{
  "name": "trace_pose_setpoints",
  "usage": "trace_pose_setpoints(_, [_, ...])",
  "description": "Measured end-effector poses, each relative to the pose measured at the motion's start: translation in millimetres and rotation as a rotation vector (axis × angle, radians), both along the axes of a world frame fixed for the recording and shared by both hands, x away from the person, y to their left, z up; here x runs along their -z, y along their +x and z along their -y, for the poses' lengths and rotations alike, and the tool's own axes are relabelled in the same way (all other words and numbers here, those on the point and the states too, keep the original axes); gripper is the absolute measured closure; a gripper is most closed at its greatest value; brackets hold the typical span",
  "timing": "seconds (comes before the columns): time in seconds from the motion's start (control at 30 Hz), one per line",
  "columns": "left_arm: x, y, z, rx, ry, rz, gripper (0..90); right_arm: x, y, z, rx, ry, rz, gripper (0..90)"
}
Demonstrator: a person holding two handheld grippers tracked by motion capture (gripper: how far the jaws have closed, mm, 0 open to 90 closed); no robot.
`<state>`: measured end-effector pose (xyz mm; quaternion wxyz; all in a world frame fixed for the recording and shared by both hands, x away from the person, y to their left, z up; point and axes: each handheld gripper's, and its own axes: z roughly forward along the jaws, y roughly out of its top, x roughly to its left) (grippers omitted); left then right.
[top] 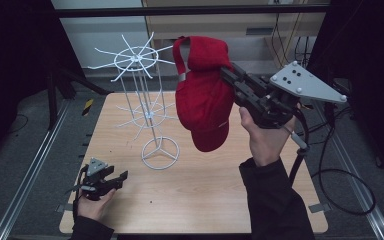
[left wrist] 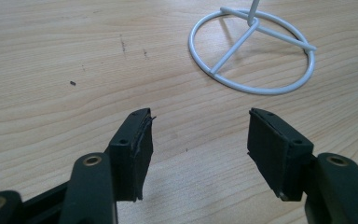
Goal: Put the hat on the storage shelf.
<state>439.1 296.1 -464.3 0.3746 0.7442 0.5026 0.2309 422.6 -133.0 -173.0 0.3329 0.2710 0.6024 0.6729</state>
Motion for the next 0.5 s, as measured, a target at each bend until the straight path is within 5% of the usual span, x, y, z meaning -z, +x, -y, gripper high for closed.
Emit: trace_pose_setpoints(0.5, [-0.1, -0.5, 0.7, 0.006, 0.002, 0.002, 40.3, 24.9, 33.3, -18.1, 0.015, -0.032, -0.102, 79.2])
